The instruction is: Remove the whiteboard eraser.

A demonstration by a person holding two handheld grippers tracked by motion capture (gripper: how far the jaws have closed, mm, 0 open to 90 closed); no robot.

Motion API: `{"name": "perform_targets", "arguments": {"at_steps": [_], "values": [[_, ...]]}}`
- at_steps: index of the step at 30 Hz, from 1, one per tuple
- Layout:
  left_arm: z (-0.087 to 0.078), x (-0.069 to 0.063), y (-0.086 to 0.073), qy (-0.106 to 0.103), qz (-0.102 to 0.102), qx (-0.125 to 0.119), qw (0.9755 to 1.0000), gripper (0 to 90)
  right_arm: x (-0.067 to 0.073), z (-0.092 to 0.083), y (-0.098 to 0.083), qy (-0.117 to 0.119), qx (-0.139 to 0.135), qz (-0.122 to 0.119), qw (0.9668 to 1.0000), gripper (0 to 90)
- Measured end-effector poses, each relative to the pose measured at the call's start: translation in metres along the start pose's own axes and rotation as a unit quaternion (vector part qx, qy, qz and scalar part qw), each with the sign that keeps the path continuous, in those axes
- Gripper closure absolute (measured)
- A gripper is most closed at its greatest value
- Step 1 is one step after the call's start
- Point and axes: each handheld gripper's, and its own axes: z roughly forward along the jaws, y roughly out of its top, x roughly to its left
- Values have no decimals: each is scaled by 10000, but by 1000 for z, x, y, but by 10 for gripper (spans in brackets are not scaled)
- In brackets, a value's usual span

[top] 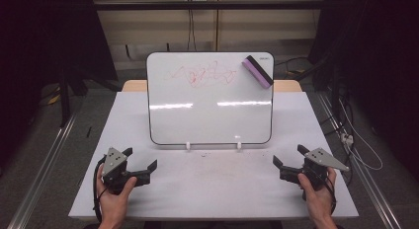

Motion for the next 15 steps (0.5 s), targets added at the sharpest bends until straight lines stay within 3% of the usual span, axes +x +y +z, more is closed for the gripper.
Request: {"name": "perform_targets", "arguments": {"at_steps": [10,15], "values": [[0,0,-1,9,-93,-13,10000,38,2,6,1,217,207,-94,9995,26],[-2,-1,-1,-47,25,22,10000,38,3,9,2,244,297,-131,9992,33]]}}
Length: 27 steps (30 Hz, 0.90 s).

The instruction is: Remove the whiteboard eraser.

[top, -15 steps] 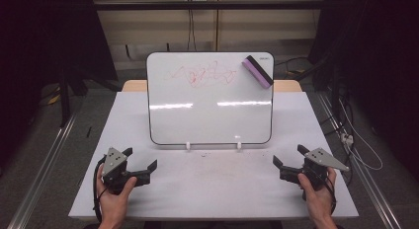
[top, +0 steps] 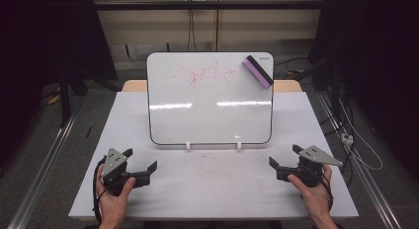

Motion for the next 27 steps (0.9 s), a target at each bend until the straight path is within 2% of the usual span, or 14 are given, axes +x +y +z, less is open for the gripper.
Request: {"name": "perform_targets", "arguments": {"at_steps": [7,12,15,17,18,19,20,21,23,24,26,27], "values": [[3,-1,0,8,-23,80,10000,45,3,2,2,19,62,-104,9999,58],[4,-2,0,14,-7,68,10000,47,1,4,12,-27,79,-135,9999,58],[5,-2,0,20,26,113,9999,47,0,8,20,-49,91,-210,9997,59],[5,-2,0,32,-21,101,9999,47,0,10,26,-3,78,-269,9996,71],[6,-1,0,11,-162,92,9998,47,0,11,30,5,-13,-286,9996,71],[6,-1,0,11,-162,92,9998,47,0,11,30,5,-13,-286,9996,71],[7,0,-1,66,-186,110,9997,47,1,15,38,-6,-157,-340,9993,68],[9,0,-1,52,-181,182,9997,47,2,17,42,5,-157,-359,9992,68],[9,0,-1,-31,-185,143,9997,47,2,19,46,26,-157,-383,9991,68],[8,1,-1,5,-130,140,9998,47,3,24,55,-23,-146,-460,9988,69],[7,2,-1,-10,-114,138,9998,47,3,26,59,-76,-139,-499,9986,75],[6,1,-1,23,-76,138,9999,47,1,31,67,-59,-180,-456,9988,98]]}}
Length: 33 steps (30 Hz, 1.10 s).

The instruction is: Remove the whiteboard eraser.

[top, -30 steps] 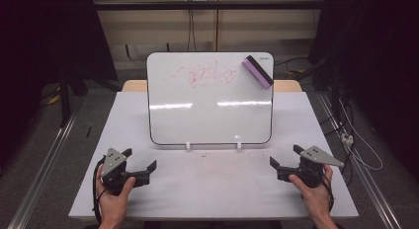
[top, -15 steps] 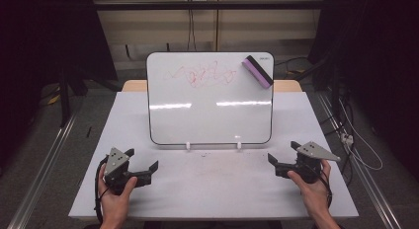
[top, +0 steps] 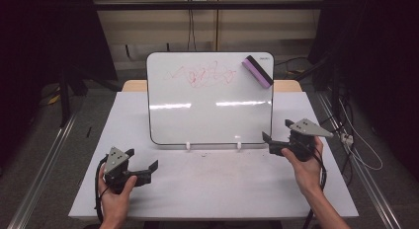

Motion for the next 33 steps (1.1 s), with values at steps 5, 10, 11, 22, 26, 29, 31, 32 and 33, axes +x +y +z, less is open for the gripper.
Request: {"name": "perform_targets", "arguments": {"at_steps": [5,10,11,22,26,29,31,32,33], "values": [[0,1,-1,-51,23,18,10000,47,-6,10,24,-5,2,-69,10000,63],[0,2,-1,-46,13,12,10000,47,-10,18,52,25,-27,-211,9998,57],[0,2,-1,-53,12,8,10000,47,-10,19,56,76,-35,-232,9997,57],[2,2,0,-18,19,48,10000,47,-14,28,80,-34,-77,-332,9994,55],[3,1,0,0,16,66,10000,47,-15,29,91,-180,-35,-440,9989,75],[5,0,-1,-6,8,74,10000,47,-18,34,97,-232,11,-644,9977,87],[7,0,-1,-45,-44,143,9999,47,-18,36,98,-270,39,-686,9973,86],[7,0,-1,-48,-31,145,9999,47,-19,37,99,-284,51,-720,9970,87],[7,1,-1,-49,-22,152,9999,47,-20,40,101,-273,32,-762,9967,88]]}}
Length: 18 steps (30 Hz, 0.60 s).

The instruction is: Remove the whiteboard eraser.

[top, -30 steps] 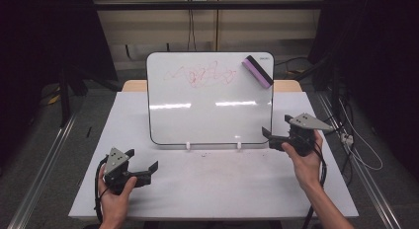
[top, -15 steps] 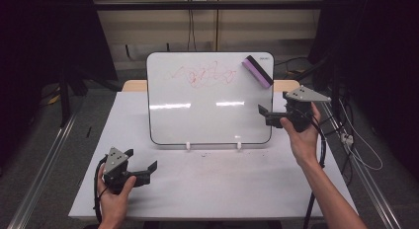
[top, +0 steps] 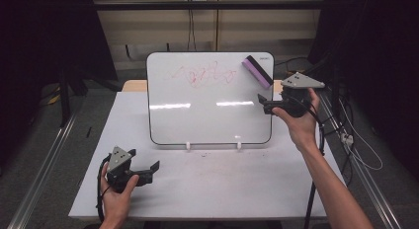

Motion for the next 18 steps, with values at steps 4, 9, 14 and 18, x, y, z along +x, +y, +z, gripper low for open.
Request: {"name": "perform_targets", "arguments": {"at_steps": [4,9,14,18], "values": [[-1,1,1,-6,17,-45,10000,47,-1,7,5,-91,45,-125,9999,109],[-2,3,-2,15,3,-16,10000,47,-2,10,11,-166,58,-259,9995,147],[-5,5,-3,36,-44,-30,10000,47,-2,11,23,-213,35,-430,9988,210],[-5,5,-3,34,-38,-41,10000,47,0,15,35,-231,134,-639,9976,292]]}}
